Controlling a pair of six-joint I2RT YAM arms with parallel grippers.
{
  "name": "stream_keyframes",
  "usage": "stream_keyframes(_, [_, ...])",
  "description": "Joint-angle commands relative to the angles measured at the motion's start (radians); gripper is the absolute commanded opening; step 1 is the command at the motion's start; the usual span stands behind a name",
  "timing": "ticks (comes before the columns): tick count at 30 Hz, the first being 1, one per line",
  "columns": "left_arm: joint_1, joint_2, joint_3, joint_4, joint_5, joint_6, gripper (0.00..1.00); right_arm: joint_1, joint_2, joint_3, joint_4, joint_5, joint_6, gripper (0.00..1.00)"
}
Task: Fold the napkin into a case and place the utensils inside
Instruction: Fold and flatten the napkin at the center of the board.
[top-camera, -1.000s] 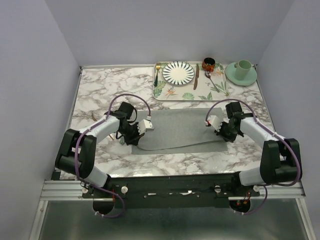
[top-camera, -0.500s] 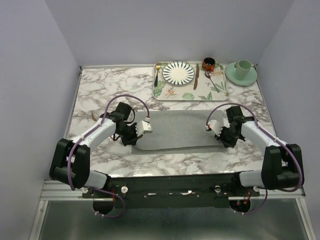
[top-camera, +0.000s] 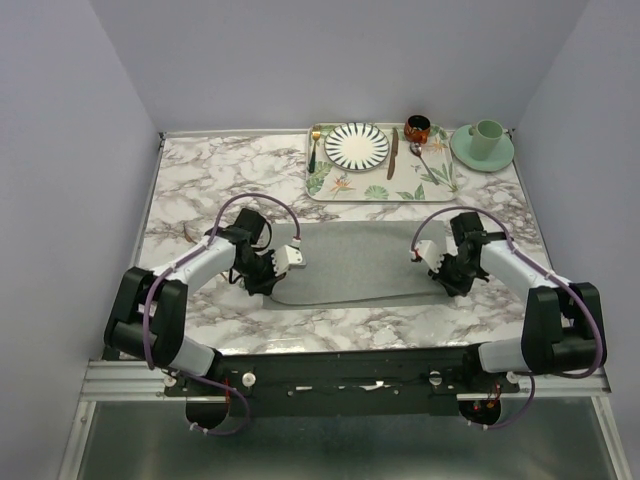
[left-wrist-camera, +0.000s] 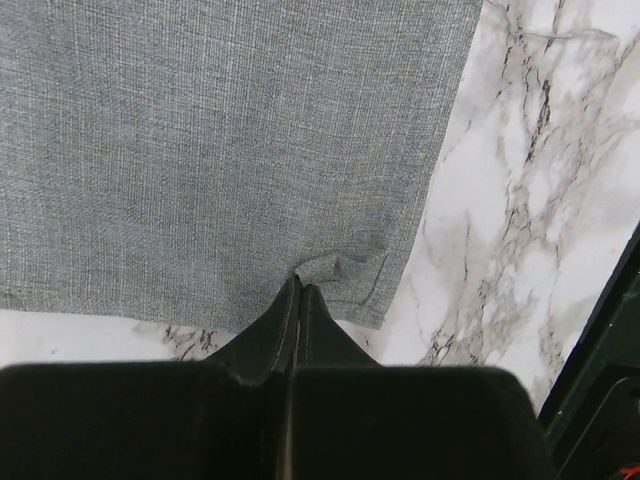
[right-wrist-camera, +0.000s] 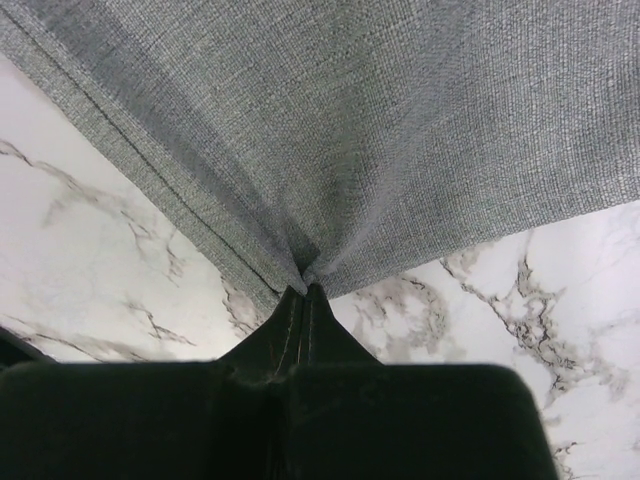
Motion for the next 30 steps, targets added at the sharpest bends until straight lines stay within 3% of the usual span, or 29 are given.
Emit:
stream_keyframes(1, [0.002, -0.073, 0.017, -0.049, -0.023, 0.018, 0.0, 0.003, -0.048, 0.033, -0.061, -0.016, 0.002, 0.01])
stream_keyframes(7, [0.005, -0.129, 0.014, -0.092, -0.032, 0.043, 0.0, 0.003, -0.094, 0.053, -0.107, -0.041, 0.007, 0.01])
stream_keyframes(13, [0.003, -0.112, -0.006, -0.092, -0.038, 0.061, 0.0, 0.011, -0.048, -0.007, -0.036, -0.025, 0.004, 0.01])
stream_keyframes(16, [0.003, -0.096, -0.009, -0.077, -0.037, 0.052, 0.03, 0.011, -0.023, -0.015, -0.021, -0.019, 0.004, 0.09])
stream_keyframes(18, [0.003, -0.086, -0.004, -0.081, -0.028, 0.052, 0.08, 0.011, -0.02, -0.003, -0.048, -0.03, 0.004, 0.24])
stream_keyframes(20, [0.005, -0.086, 0.002, -0.101, -0.026, 0.053, 0.24, 0.011, -0.038, 0.025, -0.085, -0.05, 0.002, 0.49])
stream_keyframes(23, [0.046, -0.147, 0.045, -0.156, 0.026, 0.047, 0.36, 0.008, -0.1, 0.088, -0.203, -0.125, 0.028, 0.63])
stream_keyframes(26, [0.068, -0.216, 0.091, -0.172, 0.068, 0.009, 0.4, 0.008, -0.127, 0.195, -0.298, -0.18, 0.076, 0.68])
stream_keyframes(30, [0.063, -0.216, 0.103, -0.138, 0.084, -0.057, 0.44, 0.008, -0.045, 0.289, -0.288, -0.215, 0.163, 0.65])
